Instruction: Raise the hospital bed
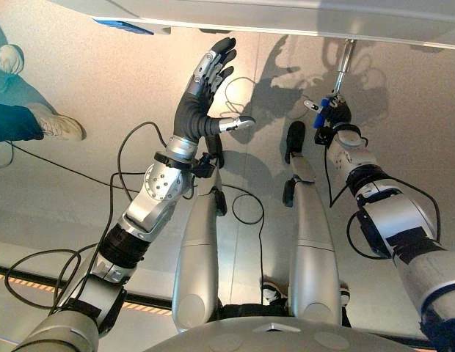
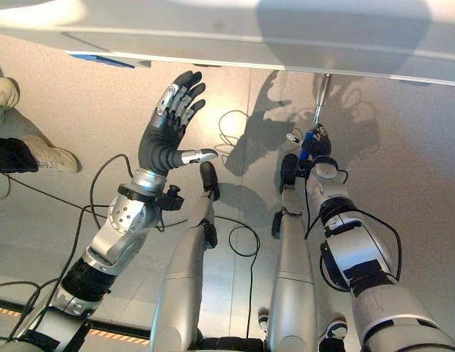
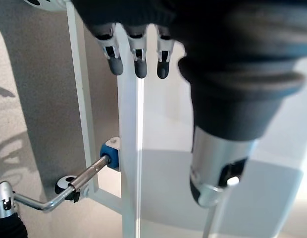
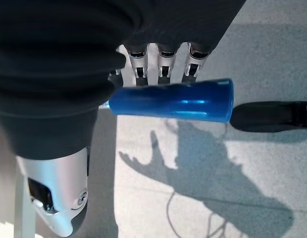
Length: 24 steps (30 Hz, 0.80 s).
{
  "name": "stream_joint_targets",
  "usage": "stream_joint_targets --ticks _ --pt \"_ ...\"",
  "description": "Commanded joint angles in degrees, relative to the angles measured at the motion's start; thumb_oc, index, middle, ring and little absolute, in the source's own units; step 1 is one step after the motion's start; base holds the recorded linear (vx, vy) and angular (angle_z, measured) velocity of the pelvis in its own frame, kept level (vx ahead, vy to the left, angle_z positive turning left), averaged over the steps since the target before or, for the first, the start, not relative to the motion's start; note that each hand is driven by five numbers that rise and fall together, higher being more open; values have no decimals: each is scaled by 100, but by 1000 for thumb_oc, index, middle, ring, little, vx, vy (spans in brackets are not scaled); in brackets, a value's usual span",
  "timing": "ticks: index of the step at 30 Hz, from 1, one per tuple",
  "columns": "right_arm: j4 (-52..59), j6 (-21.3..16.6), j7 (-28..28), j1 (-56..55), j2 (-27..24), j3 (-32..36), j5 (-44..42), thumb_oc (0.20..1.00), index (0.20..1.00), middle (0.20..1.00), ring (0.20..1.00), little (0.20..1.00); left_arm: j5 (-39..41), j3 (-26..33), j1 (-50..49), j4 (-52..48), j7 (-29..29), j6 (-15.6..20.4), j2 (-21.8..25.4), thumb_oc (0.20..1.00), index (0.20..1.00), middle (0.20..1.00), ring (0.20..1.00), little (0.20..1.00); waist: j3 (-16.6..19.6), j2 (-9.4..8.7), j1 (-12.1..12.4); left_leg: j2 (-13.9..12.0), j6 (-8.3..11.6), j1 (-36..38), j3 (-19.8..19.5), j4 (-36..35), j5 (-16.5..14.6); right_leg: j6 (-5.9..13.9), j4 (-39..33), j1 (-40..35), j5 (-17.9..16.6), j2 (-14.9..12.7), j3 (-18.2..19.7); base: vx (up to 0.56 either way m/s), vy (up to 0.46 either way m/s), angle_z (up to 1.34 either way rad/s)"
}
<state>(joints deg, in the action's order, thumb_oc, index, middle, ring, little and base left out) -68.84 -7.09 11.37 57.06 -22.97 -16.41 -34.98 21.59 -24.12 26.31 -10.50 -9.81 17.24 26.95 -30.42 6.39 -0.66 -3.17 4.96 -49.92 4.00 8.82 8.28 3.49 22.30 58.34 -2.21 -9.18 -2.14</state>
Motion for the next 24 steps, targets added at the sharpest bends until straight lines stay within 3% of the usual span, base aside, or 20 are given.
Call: stream_joint_targets --ticks 1,3,5,6,24 --pt "-8 -2 -73 -6 43 -237 41 1000 1000 1000 1000 1000 97 61 -71 -851 -20 275 -11 1000 1000 1000 1000 1000 63 194 -58 219 -178 -291 72 806 -651 478 -564 -218 -190 39 -4 0 0 0" --pt "1 -7 -88 11 68 -253 39 1000 1000 1000 1000 1000 100 58 -80 -848 -22 284 -10 1000 1000 1000 1000 1000 63 196 -53 220 -182 -287 80 801 -656 475 -566 -222 -188 39 -4 0 0 0" --pt "30 -28 -111 27 101 -252 10 385 385 385 385 385 105 64 -88 -862 -28 272 -18 1000 1000 1000 1000 1000 63 200 -54 227 -180 -298 83 796 -656 475 -573 -212 -192 45 0 0 0 0" --pt "30 -28 -111 27 101 -253 10 200 200 200 200 200 105 64 -88 -862 -28 272 -18 1000 1000 1000 1000 1000 63 200 -55 227 -180 -297 84 795 -656 475 -574 -213 -192 45 0 0 0 0" --pt "24 -27 -72 121 260 -325 81 200 200 200 200 200 124 55 -109 -893 -68 261 -10 1000 1000 1000 1000 1000 63 226 -42 237 -185 -301 101 768 -652 492 -615 -211 -220 42 13 0 0 0"
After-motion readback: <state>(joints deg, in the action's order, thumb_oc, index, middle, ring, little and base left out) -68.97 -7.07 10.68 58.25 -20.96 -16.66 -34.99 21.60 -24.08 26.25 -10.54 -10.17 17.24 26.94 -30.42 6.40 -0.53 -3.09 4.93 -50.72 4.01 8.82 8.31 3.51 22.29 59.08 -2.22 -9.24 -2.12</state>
